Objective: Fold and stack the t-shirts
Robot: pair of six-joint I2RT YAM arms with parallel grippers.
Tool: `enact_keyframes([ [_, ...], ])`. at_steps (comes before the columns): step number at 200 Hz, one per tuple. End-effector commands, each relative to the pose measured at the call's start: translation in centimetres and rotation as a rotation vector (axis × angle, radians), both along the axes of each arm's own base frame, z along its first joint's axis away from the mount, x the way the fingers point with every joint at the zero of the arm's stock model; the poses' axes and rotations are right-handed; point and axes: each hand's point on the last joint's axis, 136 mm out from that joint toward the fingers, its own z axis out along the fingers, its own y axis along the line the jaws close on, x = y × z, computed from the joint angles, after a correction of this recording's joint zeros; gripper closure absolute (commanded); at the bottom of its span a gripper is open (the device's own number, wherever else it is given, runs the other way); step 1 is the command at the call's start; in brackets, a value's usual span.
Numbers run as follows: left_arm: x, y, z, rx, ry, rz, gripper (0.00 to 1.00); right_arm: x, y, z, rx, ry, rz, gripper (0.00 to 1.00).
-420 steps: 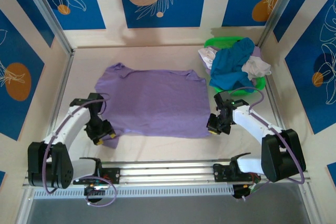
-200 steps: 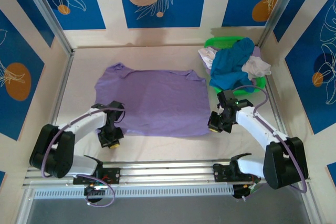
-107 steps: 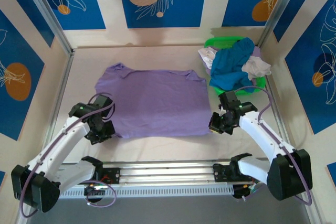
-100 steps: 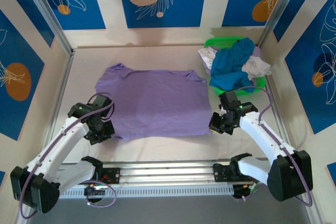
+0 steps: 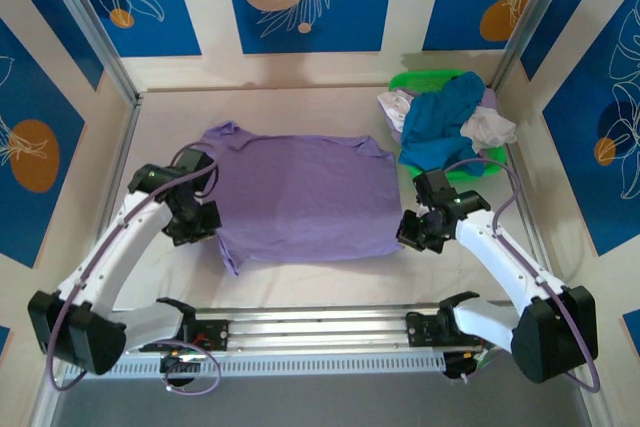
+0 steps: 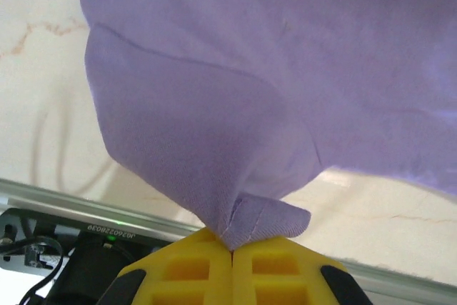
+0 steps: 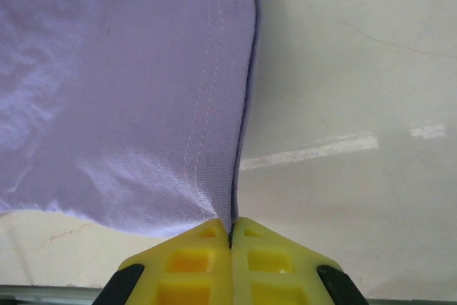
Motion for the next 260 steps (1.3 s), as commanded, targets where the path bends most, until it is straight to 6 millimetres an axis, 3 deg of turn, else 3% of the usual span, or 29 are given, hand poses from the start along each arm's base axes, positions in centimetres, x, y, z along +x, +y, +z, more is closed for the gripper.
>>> enact_keyframes([
  [1, 2.4, 0.1, 0.7, -0.038, -0.024, -0.034, 1.0, 1.6, 0.0, 0.4, -0.012, -0.02, -0.034, 1.0],
  [55, 7.3, 0.5, -0.5, -0.048, 0.032, -0.082, 1.0, 4.9, -0.6, 0.2, -0.05, -0.063, -0.115, 1.0],
  [129, 13.8, 1.1, -2.0, -0.067, 0.054, -0.099, 1.0, 7.7, -1.1, -0.9, -0.106, -0.063, -0.194, 1.0],
  [207, 17.9, 1.2, -4.0, -0.083, 0.088, -0.117, 1.0, 9.5, -1.1, -2.1, -0.128, -0.055, -0.218, 1.0],
  [227, 18.6, 1.3, -4.1, -0.092, 0.078, -0.108, 1.0, 10.0, -0.9, -1.9, -0.127, -0.06, -0.207, 0.92],
  [250, 19.5, 1.7, -4.1, -0.11, 0.061, -0.082, 1.0, 10.1, -0.6, -1.2, -0.119, -0.076, -0.197, 0.72],
  [260, 19.8, 1.9, -3.9, -0.127, 0.052, -0.069, 0.95, 10.1, -0.5, -0.9, -0.115, -0.08, -0.189, 0.68],
])
